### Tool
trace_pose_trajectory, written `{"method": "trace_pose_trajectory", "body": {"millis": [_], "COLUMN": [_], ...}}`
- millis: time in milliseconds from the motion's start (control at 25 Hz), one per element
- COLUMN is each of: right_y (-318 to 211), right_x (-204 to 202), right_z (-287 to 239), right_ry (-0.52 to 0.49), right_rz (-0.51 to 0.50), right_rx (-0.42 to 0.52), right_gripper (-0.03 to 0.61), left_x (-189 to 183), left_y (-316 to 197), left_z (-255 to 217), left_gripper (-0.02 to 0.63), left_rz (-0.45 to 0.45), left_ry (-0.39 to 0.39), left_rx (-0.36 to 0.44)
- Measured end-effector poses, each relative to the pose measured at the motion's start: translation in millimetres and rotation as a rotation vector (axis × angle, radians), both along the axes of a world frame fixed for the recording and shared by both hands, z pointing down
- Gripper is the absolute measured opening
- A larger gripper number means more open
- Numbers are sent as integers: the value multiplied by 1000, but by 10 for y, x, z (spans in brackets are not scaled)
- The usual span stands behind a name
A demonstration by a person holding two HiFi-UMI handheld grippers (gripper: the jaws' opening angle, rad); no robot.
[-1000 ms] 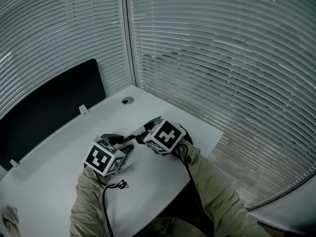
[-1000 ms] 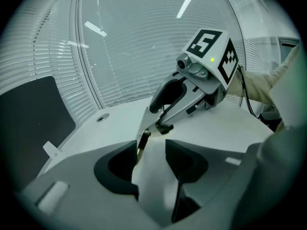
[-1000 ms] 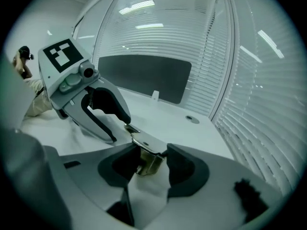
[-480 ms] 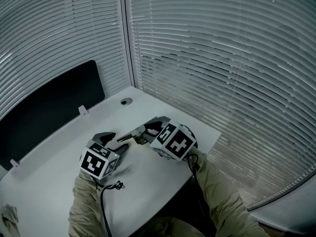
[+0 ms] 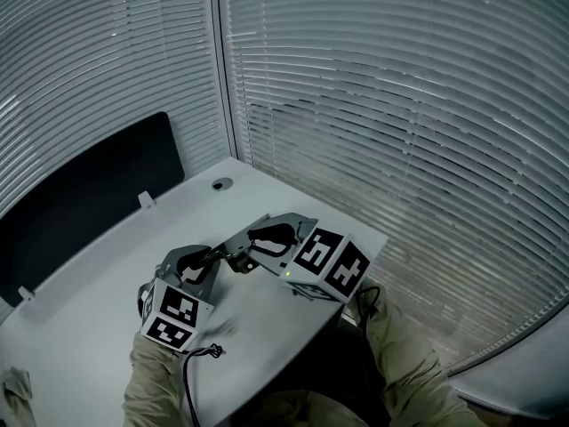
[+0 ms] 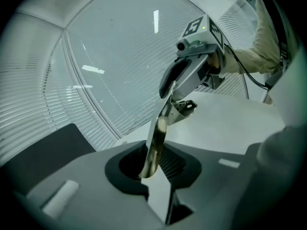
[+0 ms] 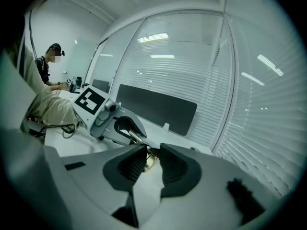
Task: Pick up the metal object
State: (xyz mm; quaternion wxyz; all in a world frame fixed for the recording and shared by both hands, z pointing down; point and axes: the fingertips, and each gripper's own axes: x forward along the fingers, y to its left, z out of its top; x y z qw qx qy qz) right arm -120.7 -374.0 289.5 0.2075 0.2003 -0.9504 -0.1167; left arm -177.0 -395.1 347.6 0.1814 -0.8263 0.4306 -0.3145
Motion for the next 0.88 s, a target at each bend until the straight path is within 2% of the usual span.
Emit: {"method": "trace_pose_trajectory", "body": {"millis": [440, 720, 880], "right_y": [685, 1168, 1527], "right_x": [125, 345, 495], "right_z": [-346, -494, -593], "right_ry": [-172, -228, -314], "right_rz": [-127, -135, -146], "right_rx": [43, 92, 92], "right_gripper": [91, 91, 91], "left_x": [84, 285, 409], "left_y": [674, 1145, 1436], "left_z": [-359, -458, -519], "left_gripper": [49, 33, 28], "left_rz": [-58, -78, -68], "left_ry": [2, 57, 138], "left_rx": [132, 159, 176]}}
